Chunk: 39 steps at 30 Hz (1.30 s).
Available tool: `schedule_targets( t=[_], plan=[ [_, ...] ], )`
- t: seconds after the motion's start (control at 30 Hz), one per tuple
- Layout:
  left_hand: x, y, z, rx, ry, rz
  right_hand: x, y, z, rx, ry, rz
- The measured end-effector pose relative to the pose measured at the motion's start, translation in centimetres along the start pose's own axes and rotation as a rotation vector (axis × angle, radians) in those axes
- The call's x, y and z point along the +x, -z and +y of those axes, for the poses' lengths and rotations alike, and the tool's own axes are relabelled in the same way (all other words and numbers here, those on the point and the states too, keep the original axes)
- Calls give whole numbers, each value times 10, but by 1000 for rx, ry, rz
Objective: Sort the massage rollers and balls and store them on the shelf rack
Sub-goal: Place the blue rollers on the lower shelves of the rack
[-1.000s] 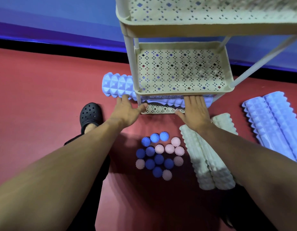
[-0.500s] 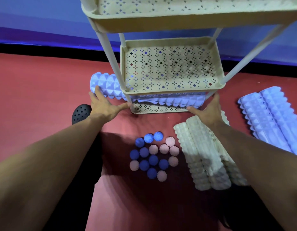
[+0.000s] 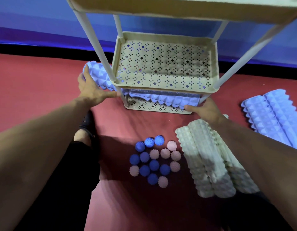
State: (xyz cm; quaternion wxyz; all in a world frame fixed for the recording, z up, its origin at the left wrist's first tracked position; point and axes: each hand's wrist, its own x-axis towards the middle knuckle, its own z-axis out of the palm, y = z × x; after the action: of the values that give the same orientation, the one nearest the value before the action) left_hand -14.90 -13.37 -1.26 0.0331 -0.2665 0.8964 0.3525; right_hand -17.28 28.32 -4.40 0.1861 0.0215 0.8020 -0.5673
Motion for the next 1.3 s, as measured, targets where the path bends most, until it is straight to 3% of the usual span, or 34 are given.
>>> schedule_targets(
  t=[0.2,0.53,0.63,0.77,0.9,1.13,1.3],
  plan=[
    [8,1,-5,-19,15,-32,4,0,-9,19,-9,54],
    [-23,-29,-2,-160,-182,-111,5,9,-6,133,-118,232],
    [-28,-39,4,-169,-148,-155,-1,15,0,97,-189,262],
    [-38,-37,3,-5,-92,-217,-12,16,-1,66,-198,285],
    [-71,-35,10,70,56,-174,-38,22,-7,-146,-181,277],
    [-156,-59,72,419,-293,-208,-100,67,-7,-650,-153,159],
    [-202,-107,133,543,-496,-350,-142,127,11,-754,-230,138]
  ],
)
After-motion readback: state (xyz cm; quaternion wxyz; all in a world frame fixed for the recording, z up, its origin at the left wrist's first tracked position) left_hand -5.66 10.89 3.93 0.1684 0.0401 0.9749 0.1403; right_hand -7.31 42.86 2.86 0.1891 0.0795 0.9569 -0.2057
